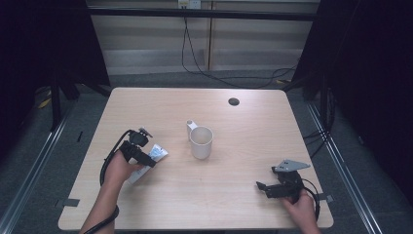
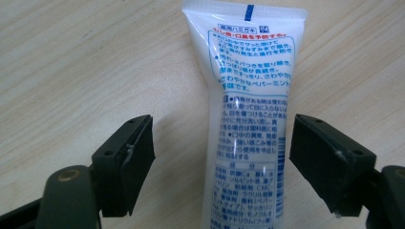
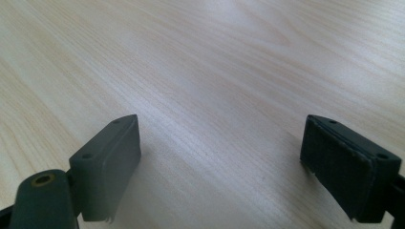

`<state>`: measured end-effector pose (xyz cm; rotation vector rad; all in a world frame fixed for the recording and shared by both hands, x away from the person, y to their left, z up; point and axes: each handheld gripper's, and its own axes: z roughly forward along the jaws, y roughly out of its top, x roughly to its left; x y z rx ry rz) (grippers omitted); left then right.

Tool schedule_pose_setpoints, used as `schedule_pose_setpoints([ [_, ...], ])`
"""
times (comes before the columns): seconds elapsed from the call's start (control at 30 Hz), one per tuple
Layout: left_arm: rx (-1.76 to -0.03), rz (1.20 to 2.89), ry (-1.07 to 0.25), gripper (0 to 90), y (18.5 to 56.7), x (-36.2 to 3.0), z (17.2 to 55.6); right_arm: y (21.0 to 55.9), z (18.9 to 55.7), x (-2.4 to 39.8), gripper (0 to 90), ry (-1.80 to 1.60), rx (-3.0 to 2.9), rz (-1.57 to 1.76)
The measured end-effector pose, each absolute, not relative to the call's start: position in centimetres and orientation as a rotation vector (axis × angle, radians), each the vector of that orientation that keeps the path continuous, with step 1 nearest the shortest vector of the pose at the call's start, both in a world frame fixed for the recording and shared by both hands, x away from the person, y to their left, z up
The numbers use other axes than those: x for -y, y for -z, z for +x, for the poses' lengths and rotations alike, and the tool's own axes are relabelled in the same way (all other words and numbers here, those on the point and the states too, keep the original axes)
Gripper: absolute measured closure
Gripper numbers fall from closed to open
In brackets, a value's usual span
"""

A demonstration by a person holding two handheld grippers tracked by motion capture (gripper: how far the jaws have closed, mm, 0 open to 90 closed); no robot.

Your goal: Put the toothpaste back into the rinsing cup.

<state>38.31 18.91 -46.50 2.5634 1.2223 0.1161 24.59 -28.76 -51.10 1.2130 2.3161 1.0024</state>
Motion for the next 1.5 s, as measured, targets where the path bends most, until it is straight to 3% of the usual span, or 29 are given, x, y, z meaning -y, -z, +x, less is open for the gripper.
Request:
schedule_pose_setpoints([
  [0.37, -1.214, 2.595, -0.121, 28.0, 46.8, -17.6, 39.1, 51.1, 24.6, 28.8, 13.1, -1.002, -2.316, 1.212],
  [0.6, -1.212, 2.624, -0.111, 36.4, 47.2, -16.9, 39.6, 51.1, 24.6, 28.8, 13.1, -1.002, -2.316, 1.213],
  [0.9, -1.223, 2.654, -0.112, 53.7, 46.9, -16.2, 39.9, 51.1, 24.6, 28.8, 13.2, -1.002, -2.316, 1.212],
  [0.93, -1.232, 2.651, -0.106, 62.0, 46.6, -16.3, 39.8, 51.1, 24.6, 28.8, 13.2, -1.002, -2.317, 1.212],
  [0.97, -1.232, 2.651, -0.106, 63.1, 46.6, -16.3, 39.8, 51.1, 24.6, 28.8, 13.2, -1.002, -2.317, 1.212],
  [1.5, -1.214, 2.450, -0.151, 67.7, 43.8, -18.5, 38.3, 51.1, 24.6, 28.8, 13.1, -1.002, -2.317, 1.212],
])
